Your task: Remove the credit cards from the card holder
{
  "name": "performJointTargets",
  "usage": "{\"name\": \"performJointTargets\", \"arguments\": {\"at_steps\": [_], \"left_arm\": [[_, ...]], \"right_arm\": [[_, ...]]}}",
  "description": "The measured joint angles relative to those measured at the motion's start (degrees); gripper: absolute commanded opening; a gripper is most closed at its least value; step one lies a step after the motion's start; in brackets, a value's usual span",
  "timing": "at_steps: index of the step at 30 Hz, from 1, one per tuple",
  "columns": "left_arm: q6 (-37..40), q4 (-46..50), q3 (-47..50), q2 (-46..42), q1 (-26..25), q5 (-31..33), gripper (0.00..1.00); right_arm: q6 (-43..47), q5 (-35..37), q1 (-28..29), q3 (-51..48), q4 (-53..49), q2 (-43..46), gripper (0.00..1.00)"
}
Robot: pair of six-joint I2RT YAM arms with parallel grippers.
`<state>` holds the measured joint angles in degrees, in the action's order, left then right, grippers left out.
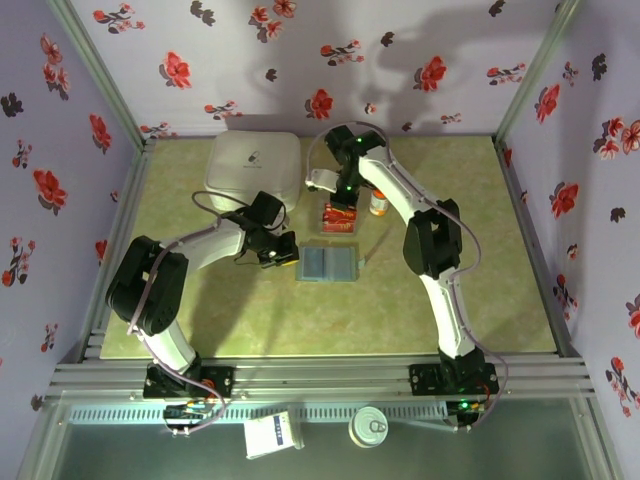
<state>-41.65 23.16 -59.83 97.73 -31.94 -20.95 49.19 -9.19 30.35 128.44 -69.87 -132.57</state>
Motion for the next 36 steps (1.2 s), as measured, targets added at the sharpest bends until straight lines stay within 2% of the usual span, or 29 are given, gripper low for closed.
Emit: {"name": "performJointTargets", "arguments": {"at_steps": [4, 12, 24, 29, 36], "left_arm": [[0.0, 0.0, 0.0, 0.0, 0.0, 0.0, 0.00], [-0.2, 0.0, 0.0, 0.0, 0.1, 0.0, 0.00], [-0.2, 0.0, 0.0, 0.0, 0.1, 0.0, 0.00], [-0.2, 0.0, 0.0, 0.5, 0.1, 0.0, 0.00], [-0.2, -0.2, 0.0, 1.4, 0.1, 0.0, 0.00]], "right_arm": [[1.0, -0.1, -0.1, 0.5, -0.3, -0.7, 0.00], [1.8, -1.8, -0.1, 0.9, -1.1, -2.2, 0.17], [-0.3, -1.7, -0.1, -0.8, -0.2, -2.0, 0.18], [-8.2, -1.5, -0.1, -10.9, 7.7, 3.8, 0.18], [-28.5, -4.2, 0.3, -29.2, 24.4, 16.4, 0.17]]}}
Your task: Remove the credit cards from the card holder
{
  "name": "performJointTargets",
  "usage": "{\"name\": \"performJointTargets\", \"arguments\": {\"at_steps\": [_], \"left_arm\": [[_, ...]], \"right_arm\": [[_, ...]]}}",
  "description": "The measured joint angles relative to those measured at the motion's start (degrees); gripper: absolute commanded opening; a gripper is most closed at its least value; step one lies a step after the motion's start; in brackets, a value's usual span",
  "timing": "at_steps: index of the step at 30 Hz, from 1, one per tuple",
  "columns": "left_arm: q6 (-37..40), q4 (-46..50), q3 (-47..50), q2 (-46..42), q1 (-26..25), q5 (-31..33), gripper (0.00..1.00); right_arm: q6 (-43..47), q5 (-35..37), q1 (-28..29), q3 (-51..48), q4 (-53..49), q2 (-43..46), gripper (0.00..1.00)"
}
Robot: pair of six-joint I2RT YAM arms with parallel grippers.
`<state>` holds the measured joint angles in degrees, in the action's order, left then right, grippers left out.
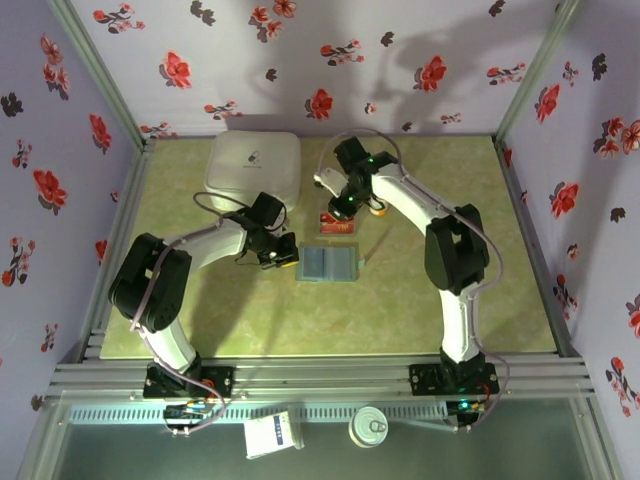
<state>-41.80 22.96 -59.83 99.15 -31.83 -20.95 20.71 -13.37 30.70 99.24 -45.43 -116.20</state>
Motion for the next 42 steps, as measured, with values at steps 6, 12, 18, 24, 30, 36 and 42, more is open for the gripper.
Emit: {"name": "performJointTargets", "arguments": {"at_steps": [6, 12, 18, 24, 30, 36, 42], "left_arm": [[0.0, -0.3, 0.0, 0.9, 0.0, 0.0, 0.00], [0.0, -0.5, 0.0, 2.3, 0.0, 0.0, 0.00], [0.0, -1.5, 0.0, 3.1, -0.2, 0.0, 0.00], [0.0, -1.5, 0.0, 4.2, -0.2, -0.1, 0.00], [0.2, -1.5, -0.1, 4.6, -0.2, -0.3, 0.00], [0.2, -1.5, -0.4, 4.8, -0.3, -0.3, 0.00], [0.2, -0.4, -2.0, 4.8, -0.4, -0.5, 0.00]], "right_arm": [[-21.3, -2.1, 3.3, -12.9, 15.4, 6.0, 0.15], [-39.5, -4.4, 7.9, -24.0, 27.8, 7.4, 0.13], [-50.1, -3.9, 8.7, -30.7, 33.4, 9.6, 0.13], [-55.3, -2.6, 8.7, -32.7, 35.3, 11.3, 0.12], [-58.9, -2.0, 8.7, -35.5, 36.9, 12.1, 0.10], [-61.9, -2.1, 8.9, -39.0, 38.8, 12.1, 0.10], [-63.4, -2.1, 9.1, -39.7, 39.1, 12.3, 0.09]]}}
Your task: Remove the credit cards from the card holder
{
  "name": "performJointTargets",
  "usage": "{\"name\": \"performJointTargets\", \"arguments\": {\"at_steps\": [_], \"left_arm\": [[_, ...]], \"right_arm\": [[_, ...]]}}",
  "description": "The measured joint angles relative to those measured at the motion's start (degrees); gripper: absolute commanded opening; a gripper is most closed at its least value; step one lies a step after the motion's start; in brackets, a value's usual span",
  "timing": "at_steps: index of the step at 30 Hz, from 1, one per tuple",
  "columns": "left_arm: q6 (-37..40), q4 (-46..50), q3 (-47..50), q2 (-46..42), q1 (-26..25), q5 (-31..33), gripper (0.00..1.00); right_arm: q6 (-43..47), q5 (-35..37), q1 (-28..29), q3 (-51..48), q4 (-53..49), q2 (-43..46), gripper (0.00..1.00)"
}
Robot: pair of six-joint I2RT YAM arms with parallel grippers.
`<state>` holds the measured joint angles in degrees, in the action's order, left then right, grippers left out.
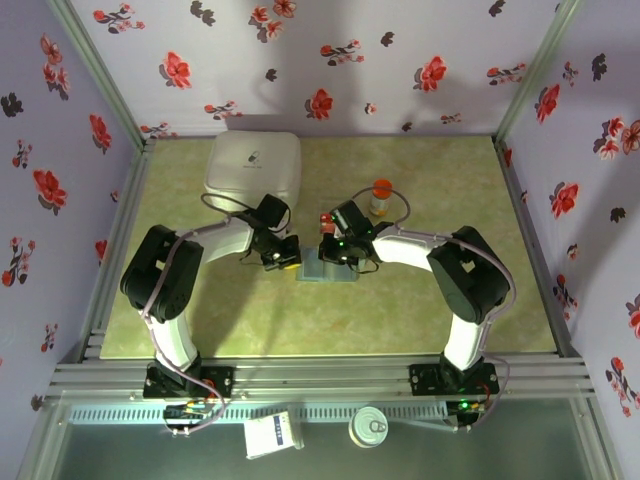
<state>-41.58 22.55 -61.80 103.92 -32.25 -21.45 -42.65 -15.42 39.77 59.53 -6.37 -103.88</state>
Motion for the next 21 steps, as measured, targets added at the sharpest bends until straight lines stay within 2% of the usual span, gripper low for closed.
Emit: {"name": "performJointTargets", "arguments": {"at_steps": [7, 13, 19, 21], "left_arm": [[0.2, 0.2, -1.5, 0.2, -0.1, -0.2, 0.00], [0.4, 0.2, -1.5, 2.2, -0.1, -0.8, 0.00], [1.4, 0.2, -1.5, 2.4, -0.1, -0.8, 0.00], [1.6, 0.3, -1.5, 2.4, -0.1, -0.7, 0.00]], "right_arm": [[-0.5, 0.0, 0.0, 0.5, -2.4, 0.2, 0.13], [-2.0, -0.3, 0.0, 1.1, -3.0, 0.2, 0.25], [-3.1, -1.8, 0.1, 1.3, -2.9, 0.0, 0.28], [-3.5, -2.6, 0.2, 1.3, -2.6, -0.1, 0.25]]}}
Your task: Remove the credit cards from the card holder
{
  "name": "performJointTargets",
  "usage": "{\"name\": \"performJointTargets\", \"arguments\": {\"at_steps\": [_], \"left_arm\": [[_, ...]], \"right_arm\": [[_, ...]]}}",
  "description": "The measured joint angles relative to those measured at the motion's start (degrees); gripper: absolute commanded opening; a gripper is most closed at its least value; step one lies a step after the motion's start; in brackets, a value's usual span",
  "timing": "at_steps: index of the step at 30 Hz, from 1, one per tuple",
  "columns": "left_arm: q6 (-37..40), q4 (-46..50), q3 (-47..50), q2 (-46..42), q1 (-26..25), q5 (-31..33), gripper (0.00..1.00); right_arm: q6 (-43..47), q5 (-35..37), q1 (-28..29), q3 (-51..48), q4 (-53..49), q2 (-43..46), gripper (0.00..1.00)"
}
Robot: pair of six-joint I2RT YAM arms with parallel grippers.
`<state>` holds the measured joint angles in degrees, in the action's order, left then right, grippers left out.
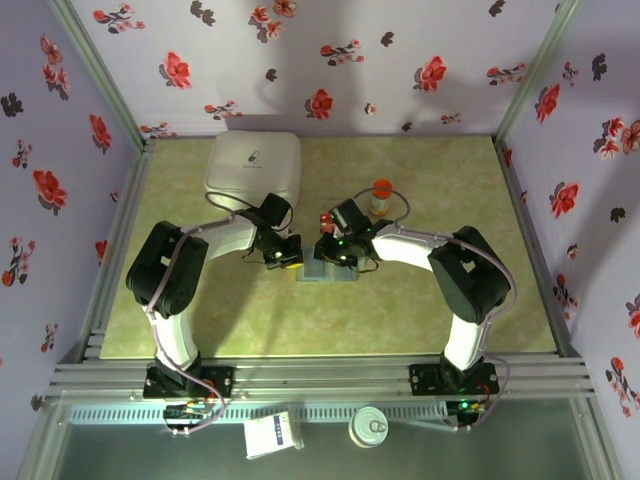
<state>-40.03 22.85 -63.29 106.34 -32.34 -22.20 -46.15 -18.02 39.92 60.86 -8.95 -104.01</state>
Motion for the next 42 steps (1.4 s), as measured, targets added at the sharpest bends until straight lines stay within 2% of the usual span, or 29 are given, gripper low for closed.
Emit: {"name": "performJointTargets", "arguments": {"at_steps": [5, 13, 31, 42], "left_arm": [[0.2, 0.6, 0.0, 0.0, 0.0, 0.4, 0.00], [0.2, 1.2, 0.0, 0.0, 0.0, 0.6, 0.00], [0.4, 1.4, 0.0, 0.0, 0.2, 0.8, 0.00], [1.3, 3.9, -2.1, -0.2, 0.3, 2.1, 0.00]], "right_arm": [[-1.1, -1.7, 0.2, 0.7, 1.6, -1.6, 0.23], [-1.9, -2.4, 0.3, 1.0, 1.0, -2.9, 0.26], [-0.4, 2.0, 0.3, 1.9, -3.7, -2.7, 0.27], [-1.1, 0.5, -0.6, -2.8, 2.5, -0.9, 0.26]]}}
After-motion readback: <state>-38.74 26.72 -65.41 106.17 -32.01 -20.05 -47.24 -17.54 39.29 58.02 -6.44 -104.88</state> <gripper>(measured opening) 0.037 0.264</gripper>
